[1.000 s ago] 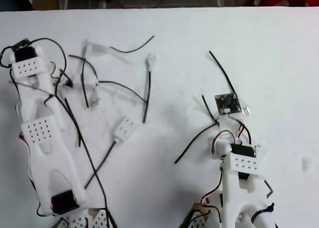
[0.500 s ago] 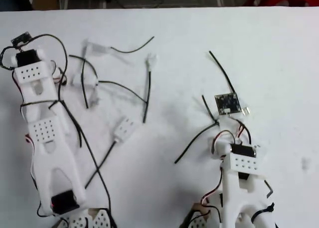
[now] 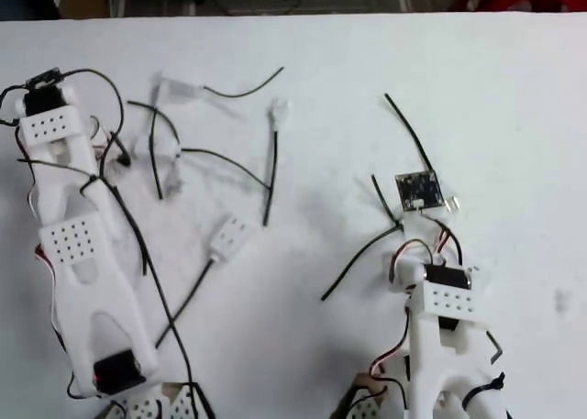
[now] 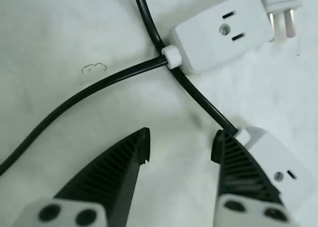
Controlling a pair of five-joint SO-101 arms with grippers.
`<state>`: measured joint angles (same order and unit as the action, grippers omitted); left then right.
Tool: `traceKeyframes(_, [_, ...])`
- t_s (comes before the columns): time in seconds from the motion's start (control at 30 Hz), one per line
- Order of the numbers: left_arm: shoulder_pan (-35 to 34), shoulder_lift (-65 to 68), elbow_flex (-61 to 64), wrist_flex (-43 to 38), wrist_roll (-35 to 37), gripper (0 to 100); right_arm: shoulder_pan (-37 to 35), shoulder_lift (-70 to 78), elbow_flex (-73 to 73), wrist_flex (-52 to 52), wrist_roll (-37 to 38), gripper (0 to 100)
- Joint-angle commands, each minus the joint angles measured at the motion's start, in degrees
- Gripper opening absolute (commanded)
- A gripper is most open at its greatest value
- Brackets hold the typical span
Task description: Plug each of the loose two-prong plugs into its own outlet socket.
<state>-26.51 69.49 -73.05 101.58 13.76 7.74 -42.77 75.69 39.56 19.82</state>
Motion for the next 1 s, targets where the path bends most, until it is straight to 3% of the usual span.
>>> traceKeyframes(0.0, [1.3, -3.5, 0.3, 0.4, -0.8, 19, 0.0, -0.8, -0.5, -0.9, 0.4, 21.2])
traceKeyframes(0.1, [1.2, -3.5, 0.3, 0.4, -0.8, 13, 0.0, -0.8, -0.5, -0.9, 0.4, 21.2])
traceKeyframes(0.37, [1.2, -2.8, 0.0, 0.3, -0.8, 11, 0.0, -0.8, -0.5, -0.9, 0.4, 21.2])
traceKeyframes(0.53, [2.1, -2.6, -0.4, -0.6, -2.6, 2, 0.0, -0.8, -0.5, -0.9, 0.4, 21.2])
traceKeyframes(0.77, [5.8, -6.2, -0.4, 0.4, -4.7, 2, 0.0, -0.8, -0.5, -0.9, 0.4, 21.2])
traceKeyframes(0.97, [8.5, -17.2, 0.3, 0.8, -4.7, 2, 0.0, -0.8, -0.5, -0.9, 0.3, 21.2])
